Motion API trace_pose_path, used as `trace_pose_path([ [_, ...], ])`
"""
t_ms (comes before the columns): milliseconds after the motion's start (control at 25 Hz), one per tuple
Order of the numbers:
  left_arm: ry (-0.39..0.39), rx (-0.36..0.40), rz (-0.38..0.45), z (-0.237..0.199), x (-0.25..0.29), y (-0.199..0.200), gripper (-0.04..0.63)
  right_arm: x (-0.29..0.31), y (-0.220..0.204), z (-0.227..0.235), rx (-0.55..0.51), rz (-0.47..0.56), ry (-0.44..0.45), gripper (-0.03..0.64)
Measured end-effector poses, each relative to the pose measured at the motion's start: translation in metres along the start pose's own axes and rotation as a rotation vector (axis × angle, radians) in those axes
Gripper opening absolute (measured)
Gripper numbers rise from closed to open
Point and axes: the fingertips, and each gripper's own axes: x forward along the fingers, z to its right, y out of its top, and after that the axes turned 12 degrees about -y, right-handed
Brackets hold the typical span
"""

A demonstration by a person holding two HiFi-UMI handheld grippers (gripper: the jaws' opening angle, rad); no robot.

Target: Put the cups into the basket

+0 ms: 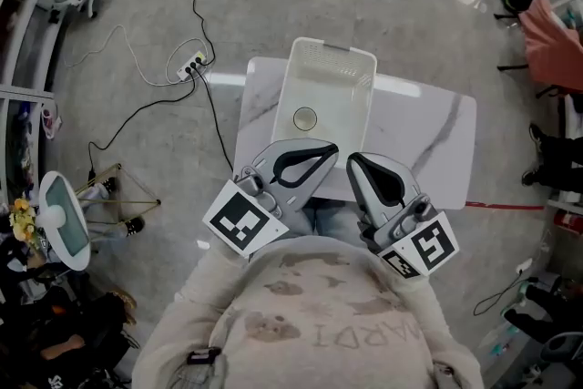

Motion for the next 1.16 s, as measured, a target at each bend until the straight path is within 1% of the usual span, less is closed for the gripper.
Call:
trace_pose_path([
  [240,0.018,0.007,0.005,0.006,0.000,0.007,0.000,-0.008,0.010,-0.003,-0.040,0.033,0.017,0.025],
  [800,0.082,0.029,0.008,0.011,-0.003,0.015,0.000,-0.011,0.021,-0.001,-0.058,0.050,0.068,0.025],
  [1160,0.099,0.040,0.006,0.019,0.001,0.019,0.000,-0.017,0.023,-0.003,-0.065,0.048,0.098,0.025],
])
